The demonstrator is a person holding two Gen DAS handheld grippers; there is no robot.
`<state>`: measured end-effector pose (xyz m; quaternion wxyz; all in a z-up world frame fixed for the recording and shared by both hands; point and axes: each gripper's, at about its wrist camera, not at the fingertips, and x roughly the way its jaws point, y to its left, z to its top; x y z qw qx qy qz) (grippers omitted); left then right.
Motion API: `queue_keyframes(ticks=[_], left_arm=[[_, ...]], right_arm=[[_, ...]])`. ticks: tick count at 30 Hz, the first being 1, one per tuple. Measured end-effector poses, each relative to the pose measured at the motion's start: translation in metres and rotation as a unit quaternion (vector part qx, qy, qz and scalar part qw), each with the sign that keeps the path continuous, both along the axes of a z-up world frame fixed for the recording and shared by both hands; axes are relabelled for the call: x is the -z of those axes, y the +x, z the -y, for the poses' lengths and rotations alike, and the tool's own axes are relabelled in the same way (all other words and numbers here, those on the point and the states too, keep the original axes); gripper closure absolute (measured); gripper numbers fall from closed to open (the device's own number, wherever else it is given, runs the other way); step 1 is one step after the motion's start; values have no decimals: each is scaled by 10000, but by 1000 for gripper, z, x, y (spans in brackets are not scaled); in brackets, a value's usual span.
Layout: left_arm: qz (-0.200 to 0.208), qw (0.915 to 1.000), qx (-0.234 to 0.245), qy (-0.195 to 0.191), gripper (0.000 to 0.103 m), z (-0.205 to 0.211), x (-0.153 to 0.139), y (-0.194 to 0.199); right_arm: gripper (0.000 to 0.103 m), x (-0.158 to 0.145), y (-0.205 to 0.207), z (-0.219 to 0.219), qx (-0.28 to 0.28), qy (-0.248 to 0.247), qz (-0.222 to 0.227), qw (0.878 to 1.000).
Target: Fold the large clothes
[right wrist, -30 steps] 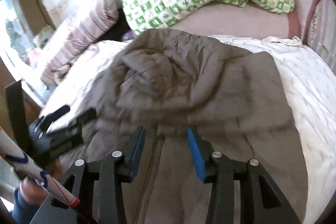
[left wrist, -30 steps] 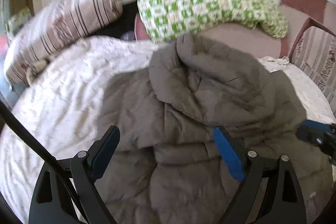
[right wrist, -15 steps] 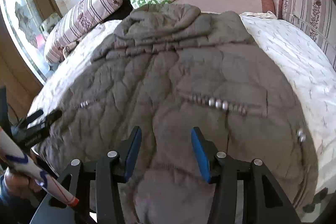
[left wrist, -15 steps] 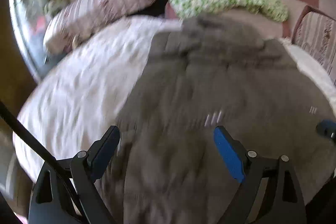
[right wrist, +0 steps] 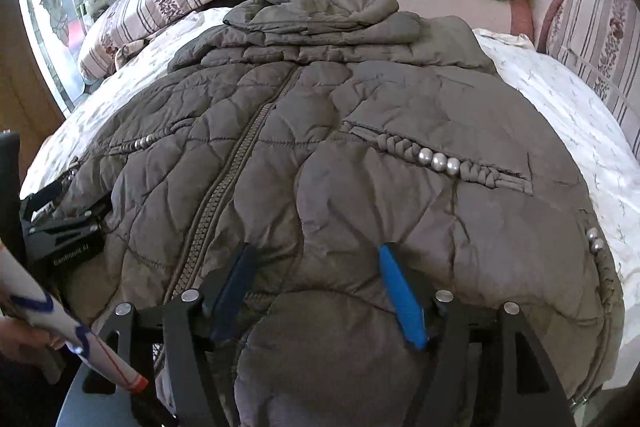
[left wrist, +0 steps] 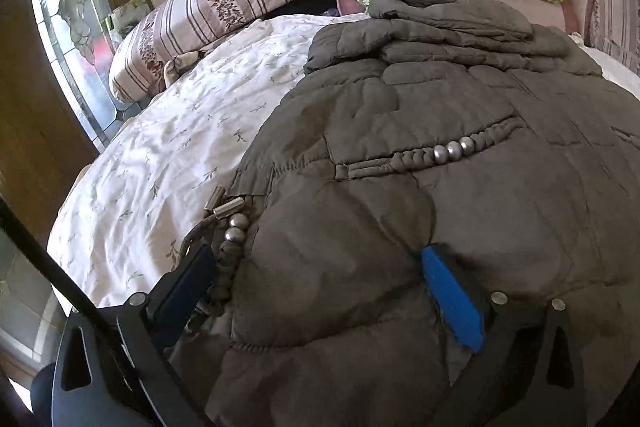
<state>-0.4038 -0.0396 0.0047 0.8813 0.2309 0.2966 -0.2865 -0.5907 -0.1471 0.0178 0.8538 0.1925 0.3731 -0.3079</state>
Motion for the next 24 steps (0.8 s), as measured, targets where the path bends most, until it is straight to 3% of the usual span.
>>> queue_keyframes(ticks=[11, 24], left_arm=[[-51, 10000, 28, -6, 0, 0, 0, 0], [32, 9999, 22, -108, 0, -1, 2, -1]], right_arm=[[22, 4, 8, -7, 11, -310, -154, 9994], [21, 8, 3, -13, -114, -590, -48, 9982]])
